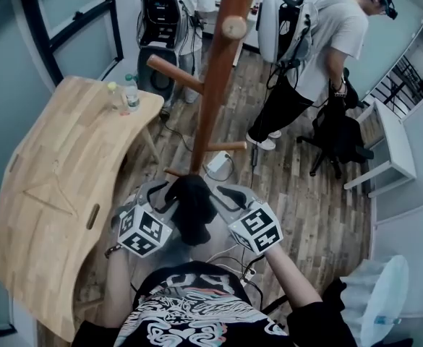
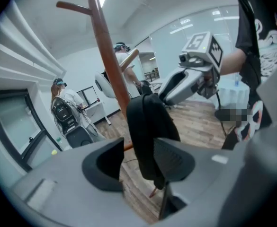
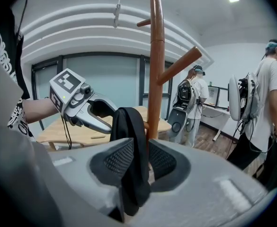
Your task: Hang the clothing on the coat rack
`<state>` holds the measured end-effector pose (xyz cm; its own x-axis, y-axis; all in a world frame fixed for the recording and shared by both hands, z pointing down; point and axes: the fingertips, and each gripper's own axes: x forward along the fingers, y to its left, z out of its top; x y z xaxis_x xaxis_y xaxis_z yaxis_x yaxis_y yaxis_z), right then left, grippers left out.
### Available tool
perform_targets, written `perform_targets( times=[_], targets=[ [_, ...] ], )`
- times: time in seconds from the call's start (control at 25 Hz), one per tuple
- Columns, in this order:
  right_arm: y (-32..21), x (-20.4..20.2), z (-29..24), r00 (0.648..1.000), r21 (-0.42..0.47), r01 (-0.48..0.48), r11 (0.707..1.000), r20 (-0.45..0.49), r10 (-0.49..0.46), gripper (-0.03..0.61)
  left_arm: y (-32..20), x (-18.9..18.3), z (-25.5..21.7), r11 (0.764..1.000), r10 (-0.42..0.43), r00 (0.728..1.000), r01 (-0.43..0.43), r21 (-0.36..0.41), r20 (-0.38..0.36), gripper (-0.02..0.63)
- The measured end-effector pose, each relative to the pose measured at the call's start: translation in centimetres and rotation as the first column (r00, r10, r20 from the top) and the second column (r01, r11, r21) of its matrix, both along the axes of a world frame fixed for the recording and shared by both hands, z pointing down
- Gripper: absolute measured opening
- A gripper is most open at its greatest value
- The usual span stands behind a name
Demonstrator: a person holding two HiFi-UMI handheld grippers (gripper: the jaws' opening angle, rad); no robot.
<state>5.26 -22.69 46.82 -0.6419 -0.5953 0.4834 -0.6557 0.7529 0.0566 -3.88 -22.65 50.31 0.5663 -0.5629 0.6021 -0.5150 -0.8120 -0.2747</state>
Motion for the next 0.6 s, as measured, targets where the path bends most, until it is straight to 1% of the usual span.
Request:
perform_targets(
  times=[0.12,0.32,0.44,0.52,0.6],
  targets=[
    [-0.1,-0.2,-0.6,1.0,0.013,-0.005,1.0,0.014,0.005,0.097,0.1,0.1,-0.3,1.0,0.0,1.0,0.001,0.007,-0.002,0.158],
    [0.4,0.0,-1.1,0.999,0.045,-0.024,0.999,0.025,0.022,0.097,0.7,0.5,-1.1,0.998,0.003,1.0,-0.003,0.056,-0.001,0.156],
    [0.5,0.4,-1.5,0.998,0.078,-0.053,0.996,0.045,0.05,0.097,1.3,0.6,-1.9,0.997,0.006,0.999,-0.002,0.076,-0.046,0.147],
    [0.7,0.5,-1.9,0.996,0.082,-0.064,0.995,0.07,0.058,0.097,1.5,0.5,-2.6,0.996,-0.008,0.996,0.016,0.088,-0.086,0.147],
    [0.7,0.5,-2.4,0.993,0.088,-0.073,0.993,0.096,0.064,0.095,1.4,0.3,-3.7,0.992,-0.028,0.991,0.043,0.119,-0.13,0.147]
  ],
)
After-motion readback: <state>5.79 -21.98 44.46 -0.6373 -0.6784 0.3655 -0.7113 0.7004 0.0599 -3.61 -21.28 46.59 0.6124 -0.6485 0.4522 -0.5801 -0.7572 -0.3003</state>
